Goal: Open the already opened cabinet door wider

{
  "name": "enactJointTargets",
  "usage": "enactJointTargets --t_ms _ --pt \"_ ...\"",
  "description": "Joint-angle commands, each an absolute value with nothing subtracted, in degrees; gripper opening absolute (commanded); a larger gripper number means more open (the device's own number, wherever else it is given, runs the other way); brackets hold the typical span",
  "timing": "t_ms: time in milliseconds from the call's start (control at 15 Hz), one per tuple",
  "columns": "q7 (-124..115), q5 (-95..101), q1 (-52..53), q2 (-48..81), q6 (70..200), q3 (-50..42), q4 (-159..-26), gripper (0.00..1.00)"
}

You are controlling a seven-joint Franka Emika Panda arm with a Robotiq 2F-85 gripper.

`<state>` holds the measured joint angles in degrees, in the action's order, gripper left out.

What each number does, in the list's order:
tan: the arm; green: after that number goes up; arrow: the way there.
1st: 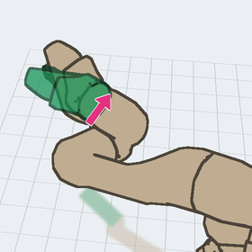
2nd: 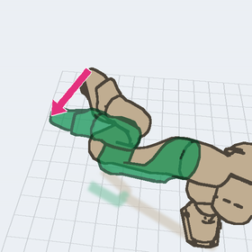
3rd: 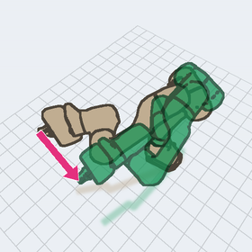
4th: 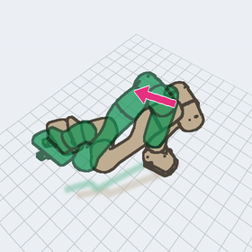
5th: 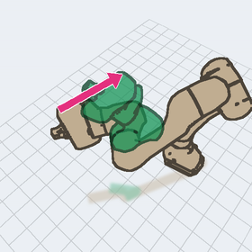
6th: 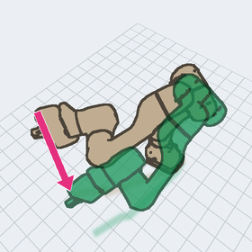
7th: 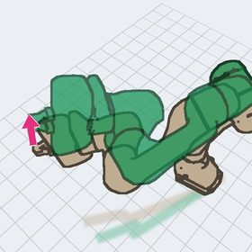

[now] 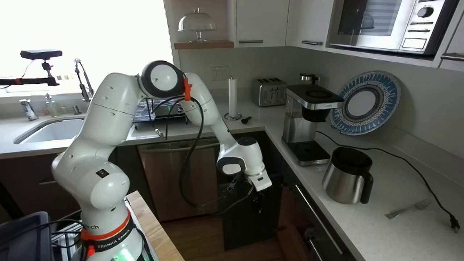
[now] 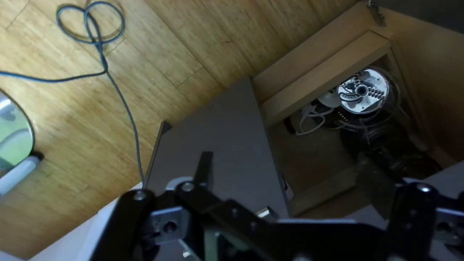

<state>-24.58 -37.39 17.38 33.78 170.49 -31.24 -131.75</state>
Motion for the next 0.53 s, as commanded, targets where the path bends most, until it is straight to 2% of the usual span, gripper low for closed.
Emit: enactJointTargets --t_ms 0,333,467 --pt "-23.95 -27.47 31.58 26.57 171.67 -44.86 -143.02 1.00" --pt "-18.31 -14.67 49.35 23.22 171.54 -64.72 -150.82 1.00" --pt "-12.35 -11.40 50.82 20.86 174.38 -68.38 -153.13 1.00"
